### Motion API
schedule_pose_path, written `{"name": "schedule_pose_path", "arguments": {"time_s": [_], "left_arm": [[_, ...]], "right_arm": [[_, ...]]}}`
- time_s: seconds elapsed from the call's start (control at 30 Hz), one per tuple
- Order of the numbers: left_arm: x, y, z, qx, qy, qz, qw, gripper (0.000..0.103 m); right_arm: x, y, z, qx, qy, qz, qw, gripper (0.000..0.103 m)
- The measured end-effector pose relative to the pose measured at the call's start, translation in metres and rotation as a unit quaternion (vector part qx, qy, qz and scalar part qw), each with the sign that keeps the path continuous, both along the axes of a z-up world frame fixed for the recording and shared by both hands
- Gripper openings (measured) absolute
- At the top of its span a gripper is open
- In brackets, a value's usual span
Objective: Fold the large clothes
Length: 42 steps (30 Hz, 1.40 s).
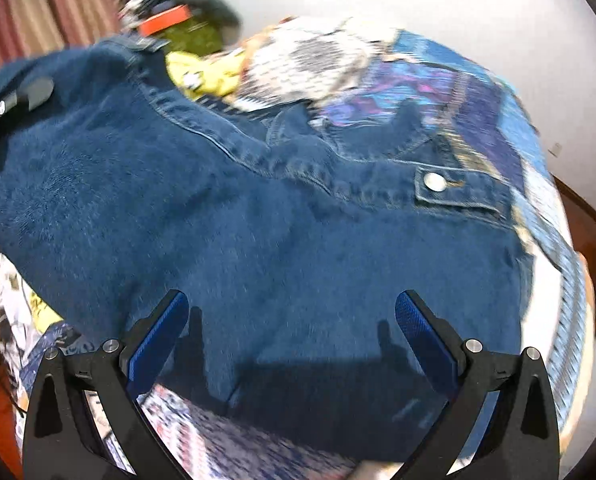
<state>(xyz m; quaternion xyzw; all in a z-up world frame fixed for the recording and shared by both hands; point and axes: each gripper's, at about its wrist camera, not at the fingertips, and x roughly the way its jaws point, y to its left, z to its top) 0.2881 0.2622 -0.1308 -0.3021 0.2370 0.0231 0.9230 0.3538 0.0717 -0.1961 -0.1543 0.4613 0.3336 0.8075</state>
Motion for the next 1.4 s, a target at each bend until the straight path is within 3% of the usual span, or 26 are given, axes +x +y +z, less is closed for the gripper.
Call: {"name": "schedule_pose_path", "arguments": {"time_s": [0.17,0.3,0.47,0.67,0.8,0.93,1.03,1.13,1.2,1.27,1.4], "left_arm": [[0.018,0.003,-0.017,0.001,0.032,0.006,0.9995,0.026],[0.027,-0.006,-0.024,0.012,0.038,0.001,0.9992,0.026],[0.044,-0.039,0.0,0.027,0.018,-0.033,0.9989,0.026],[0.086,-0.132,0.022,0.047,0.004,-0.118,0.9919,0.026],[0.108,-0.213,0.005,0.086,0.017,-0.19,0.9778,0.026],[0.115,-0.279,-0.049,0.154,0.1,-0.248,0.9513,0.026],[0.106,-0.298,-0.076,0.186,0.135,-0.269,0.9353,0.026],[0.097,-0.301,-0.083,0.212,0.151,-0.271,0.9267,0.029],[0.093,-0.301,-0.08,0.222,0.158,-0.273,0.9226,0.035],[0.092,-0.298,-0.078,0.214,0.17,-0.286,0.9183,0.061],[0.074,-0.297,-0.065,0.212,0.174,-0.316,0.9082,0.067]], "right_arm": [[0.006,0.032,-0.04,-0.029,0.057,0.024,0.998,0.103],[0.009,0.025,-0.04,-0.02,0.07,0.04,0.997,0.102],[0.005,-0.025,-0.006,0.039,0.063,-0.013,0.997,0.103],[-0.006,-0.13,0.021,0.11,0.043,-0.128,0.985,0.103],[-0.017,-0.192,0.01,0.128,0.07,-0.196,0.97,0.103],[-0.029,-0.243,-0.005,0.149,0.1,-0.254,0.95,0.103],[-0.038,-0.274,-0.013,0.154,0.109,-0.282,0.941,0.103],[-0.041,-0.294,-0.013,0.147,0.109,-0.295,0.938,0.103],[-0.043,-0.299,-0.008,0.144,0.105,-0.297,0.938,0.103],[-0.043,-0.304,-0.002,0.145,0.097,-0.297,0.939,0.103],[-0.044,-0.299,0.019,0.147,0.067,-0.288,0.944,0.103]]}}
